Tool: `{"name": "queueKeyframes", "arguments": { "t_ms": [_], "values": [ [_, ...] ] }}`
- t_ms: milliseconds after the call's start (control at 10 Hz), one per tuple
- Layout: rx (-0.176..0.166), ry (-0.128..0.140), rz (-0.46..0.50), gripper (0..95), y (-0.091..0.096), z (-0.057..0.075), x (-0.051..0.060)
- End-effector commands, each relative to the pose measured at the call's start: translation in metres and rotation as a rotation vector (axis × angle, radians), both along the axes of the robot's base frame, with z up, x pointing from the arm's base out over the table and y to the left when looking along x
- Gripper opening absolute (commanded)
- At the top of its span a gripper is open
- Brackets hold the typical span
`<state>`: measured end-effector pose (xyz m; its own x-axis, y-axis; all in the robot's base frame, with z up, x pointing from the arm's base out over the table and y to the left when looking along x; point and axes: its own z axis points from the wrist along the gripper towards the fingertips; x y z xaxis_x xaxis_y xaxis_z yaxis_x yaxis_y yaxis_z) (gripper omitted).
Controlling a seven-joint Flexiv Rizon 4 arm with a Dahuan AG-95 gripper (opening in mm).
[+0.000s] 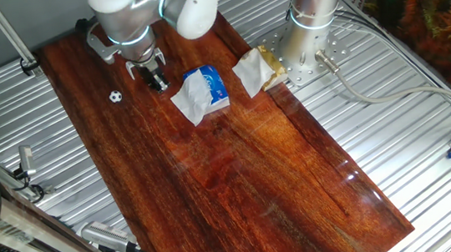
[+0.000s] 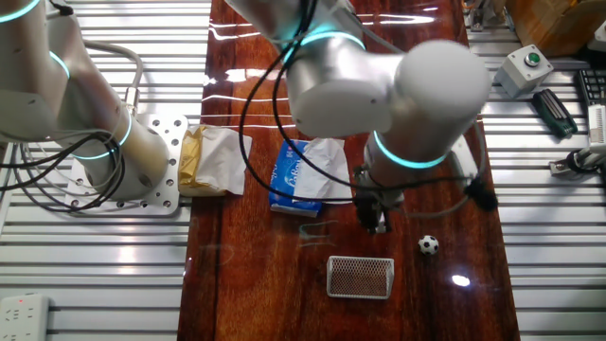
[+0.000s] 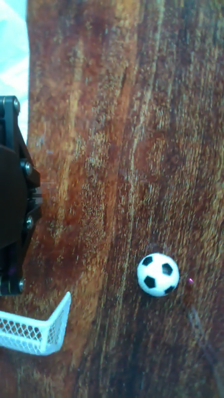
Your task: Push the soccer ball into the goal
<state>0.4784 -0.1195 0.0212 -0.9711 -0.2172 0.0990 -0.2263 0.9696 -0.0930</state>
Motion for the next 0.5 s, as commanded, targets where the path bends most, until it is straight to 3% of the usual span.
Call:
{"name": "queueKeyframes", "arguments": {
  "t_ms": [100,500],
  "values": [
    [-0.055,0.001,0.079,0.0,-0.003,0.006,0.027],
    [-0.06,-0.009,0.11,0.0,-0.007,0.016,0.052]
  ]
}}
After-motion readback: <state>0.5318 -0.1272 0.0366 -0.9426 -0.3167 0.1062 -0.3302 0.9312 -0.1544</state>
